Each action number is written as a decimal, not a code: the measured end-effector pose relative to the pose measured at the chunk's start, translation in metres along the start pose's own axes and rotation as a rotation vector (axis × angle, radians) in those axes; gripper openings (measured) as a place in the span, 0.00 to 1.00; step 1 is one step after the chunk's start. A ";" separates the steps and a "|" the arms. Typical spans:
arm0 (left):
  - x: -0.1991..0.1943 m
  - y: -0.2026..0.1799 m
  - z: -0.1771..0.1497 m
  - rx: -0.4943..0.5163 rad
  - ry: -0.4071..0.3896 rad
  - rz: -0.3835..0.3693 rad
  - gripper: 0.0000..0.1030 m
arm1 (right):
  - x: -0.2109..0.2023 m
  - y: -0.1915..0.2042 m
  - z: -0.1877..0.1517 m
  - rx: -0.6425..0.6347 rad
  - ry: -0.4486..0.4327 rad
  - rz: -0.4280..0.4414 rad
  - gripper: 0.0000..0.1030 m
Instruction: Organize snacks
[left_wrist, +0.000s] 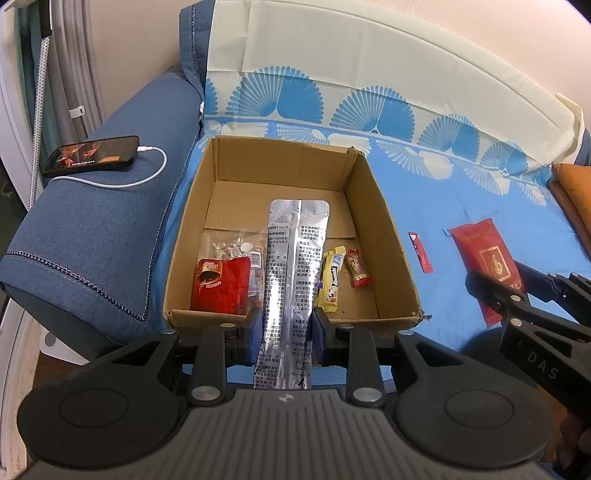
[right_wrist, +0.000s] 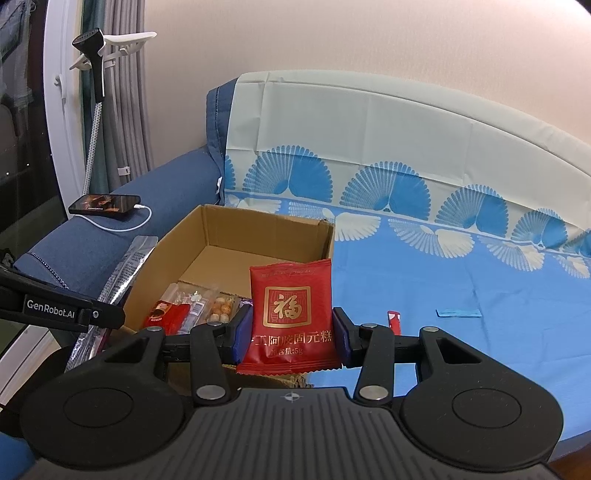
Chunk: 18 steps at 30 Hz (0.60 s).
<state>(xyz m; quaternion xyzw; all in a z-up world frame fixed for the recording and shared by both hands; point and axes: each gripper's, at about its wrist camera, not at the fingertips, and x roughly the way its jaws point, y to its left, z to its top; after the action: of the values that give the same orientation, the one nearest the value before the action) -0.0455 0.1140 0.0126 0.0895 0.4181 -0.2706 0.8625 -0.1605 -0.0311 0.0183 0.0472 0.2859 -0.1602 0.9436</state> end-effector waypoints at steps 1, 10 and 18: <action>0.000 0.000 0.000 0.000 0.001 0.000 0.30 | 0.000 0.001 0.000 0.001 0.002 0.000 0.46; 0.006 0.002 0.002 -0.001 0.010 0.001 0.30 | 0.005 0.000 0.001 -0.002 0.018 0.003 0.46; 0.013 0.006 0.006 -0.014 0.015 0.001 0.30 | 0.012 0.002 0.001 -0.012 0.040 0.004 0.46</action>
<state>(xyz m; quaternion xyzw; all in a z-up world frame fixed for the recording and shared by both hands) -0.0315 0.1118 0.0064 0.0856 0.4265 -0.2663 0.8601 -0.1495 -0.0331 0.0126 0.0452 0.3058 -0.1555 0.9382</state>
